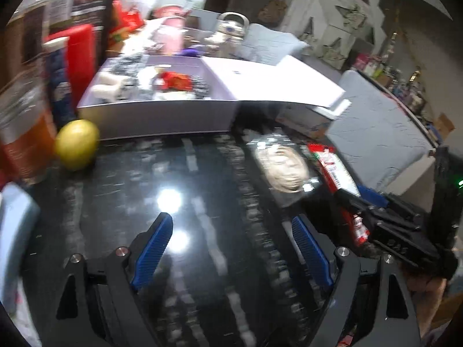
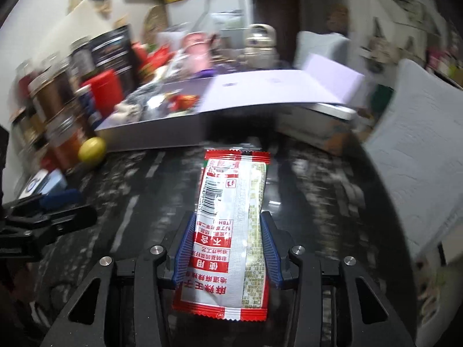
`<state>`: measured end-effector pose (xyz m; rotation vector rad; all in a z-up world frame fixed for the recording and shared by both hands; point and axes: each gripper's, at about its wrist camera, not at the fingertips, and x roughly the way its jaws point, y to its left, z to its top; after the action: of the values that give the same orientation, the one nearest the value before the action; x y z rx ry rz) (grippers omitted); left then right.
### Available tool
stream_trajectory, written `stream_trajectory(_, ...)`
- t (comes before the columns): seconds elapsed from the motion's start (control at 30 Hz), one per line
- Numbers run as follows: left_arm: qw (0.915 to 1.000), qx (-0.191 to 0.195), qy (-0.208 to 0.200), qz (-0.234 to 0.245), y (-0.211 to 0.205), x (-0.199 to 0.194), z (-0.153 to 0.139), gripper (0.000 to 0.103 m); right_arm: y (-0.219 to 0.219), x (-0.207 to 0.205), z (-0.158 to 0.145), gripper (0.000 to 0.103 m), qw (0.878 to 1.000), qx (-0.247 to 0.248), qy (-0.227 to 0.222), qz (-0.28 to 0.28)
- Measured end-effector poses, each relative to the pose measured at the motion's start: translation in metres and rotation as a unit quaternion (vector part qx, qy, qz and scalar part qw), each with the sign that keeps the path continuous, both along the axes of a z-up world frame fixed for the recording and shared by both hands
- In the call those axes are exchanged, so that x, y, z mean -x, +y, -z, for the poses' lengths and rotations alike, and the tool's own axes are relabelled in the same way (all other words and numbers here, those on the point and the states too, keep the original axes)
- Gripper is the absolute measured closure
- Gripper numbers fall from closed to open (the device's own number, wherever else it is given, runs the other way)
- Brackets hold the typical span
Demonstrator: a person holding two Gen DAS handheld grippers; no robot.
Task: Organize soft objects
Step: 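Grasp the red-and-white packet with the right gripper while the left gripper reaches for the bagged cable, then close the left gripper on the clear bag of coiled cream cable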
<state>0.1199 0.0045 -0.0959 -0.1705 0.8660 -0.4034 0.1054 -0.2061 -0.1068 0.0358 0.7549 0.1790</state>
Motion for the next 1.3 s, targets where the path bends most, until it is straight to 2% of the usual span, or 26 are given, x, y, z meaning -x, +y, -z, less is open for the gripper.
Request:
stream_trajectory(0.27,0.9997,0.004,0.011,0.021,-0.055,-0.03,0.002,0.018,-0.06,0.0,0.02,0.059,0.998,-0.013,0.025,0.063)
stream_trajectory(0.5,0.9992,0.022,0.033,-0.006,-0.086,-0.066,0.006,0.018,-0.086,-0.012,0.027,0.059,0.996,-0.008,0.03,0.079)
stream_trajectory(0.7,0.9956,0.049,0.075,-0.027,-0.107,-0.098,0.021,0.018,-0.102,-0.024,0.026,0.059,0.996,-0.02,0.031,0.08)
stream_trajectory(0.8,0.995,0.015,0.086,-0.048,-0.114,-0.11,0.028,0.018,-0.107,-0.029,0.025,0.059,0.996,-0.023,0.034,0.082)
stream_trajectory(0.9,0.9925,0.002,0.105,-0.062,-0.115,-0.117,0.036,0.018,-0.108,-0.03,0.023,0.059,0.996,-0.019,0.027,0.078)
stream_trajectory(0.93,0.9927,-0.008,0.101,-0.066,-0.116,-0.118,0.037,0.017,-0.108,-0.031,0.023,0.059,0.996,-0.019,0.027,0.077)
stream_trajectory(1.0,0.9915,-0.049,0.096,-0.072,-0.12,-0.119,0.038,0.017,-0.107,-0.033,0.024,0.059,0.996,-0.025,0.028,0.076)
stream_trajectory(1.13,0.9905,-0.102,0.08,-0.045,-0.133,-0.115,0.042,0.016,-0.104,-0.032,0.023,0.059,0.996,-0.033,0.028,0.073)
stream_trajectory(1.23,0.9901,-0.114,0.074,-0.036,-0.141,-0.11,0.043,0.015,-0.101,-0.03,0.023,0.059,0.997,-0.031,0.029,0.067)
stream_trajectory(1.3,0.9893,-0.127,0.067,-0.026,-0.145,-0.108,0.047,0.01,-0.099,-0.029,0.023,0.059,0.997,-0.03,0.033,0.064)
